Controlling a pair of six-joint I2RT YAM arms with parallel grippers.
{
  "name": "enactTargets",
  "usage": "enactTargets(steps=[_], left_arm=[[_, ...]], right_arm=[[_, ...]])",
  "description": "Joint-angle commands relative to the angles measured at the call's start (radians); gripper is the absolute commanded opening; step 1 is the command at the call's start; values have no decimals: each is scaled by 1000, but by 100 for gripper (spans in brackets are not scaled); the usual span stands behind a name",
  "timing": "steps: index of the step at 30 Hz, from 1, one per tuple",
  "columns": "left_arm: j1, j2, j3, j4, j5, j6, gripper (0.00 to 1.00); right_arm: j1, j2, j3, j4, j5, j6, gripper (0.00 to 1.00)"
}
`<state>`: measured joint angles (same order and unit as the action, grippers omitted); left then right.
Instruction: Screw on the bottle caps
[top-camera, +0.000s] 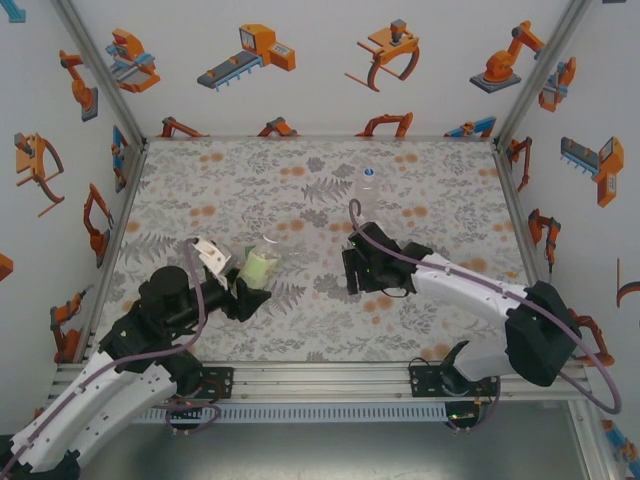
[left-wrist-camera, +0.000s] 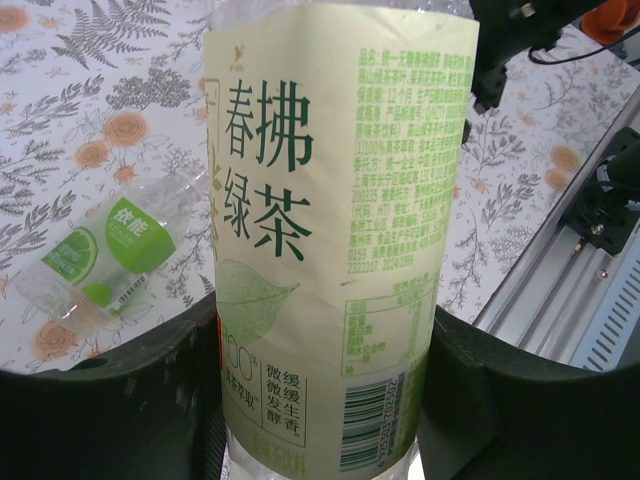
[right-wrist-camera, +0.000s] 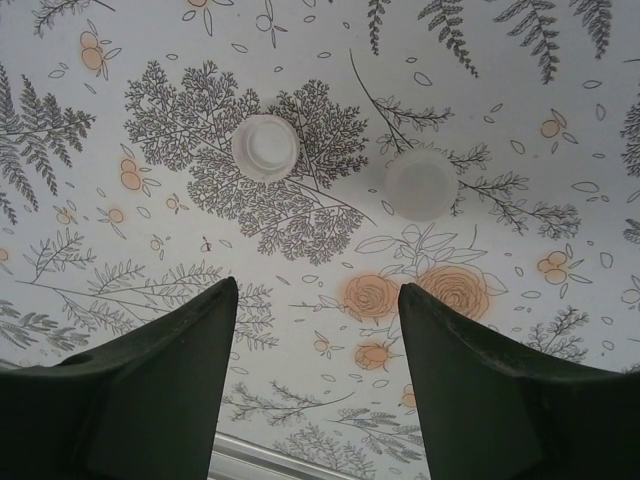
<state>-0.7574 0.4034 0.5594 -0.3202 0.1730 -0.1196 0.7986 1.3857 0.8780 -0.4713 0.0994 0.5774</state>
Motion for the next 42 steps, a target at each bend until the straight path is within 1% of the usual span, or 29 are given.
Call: enactTargets(steps=[1,5,10,15,21,33,37,42], left_arm=[[7,-15,-16,47,21,-22,0],[7,-18,-18,44,23,-22,0],[7,-17,-23,59,31,-18,0],[7,-12,-20,61,43,-19,0],[7,-11,-16,56,41,-18,0],[7,1,-9,59,43,-22,0],[7,5,-4,51,41,-20,0],[7,10,-7,59,39,-21,0]], right_arm=[[-7,38,54,-60,-6,47,58],[-14,85,83,-70,-12,25,56],[-15,141,132,-65,-49,-6,55],[-15,190,178,-78,-30,-35,54],[-15,251,229,-99,-56,-69,53],[-14,326,289,-101,-71,-94,49],[-16,324,294,-112,-50,-101,48],[-15,328,308,-113,-63,-105,47]])
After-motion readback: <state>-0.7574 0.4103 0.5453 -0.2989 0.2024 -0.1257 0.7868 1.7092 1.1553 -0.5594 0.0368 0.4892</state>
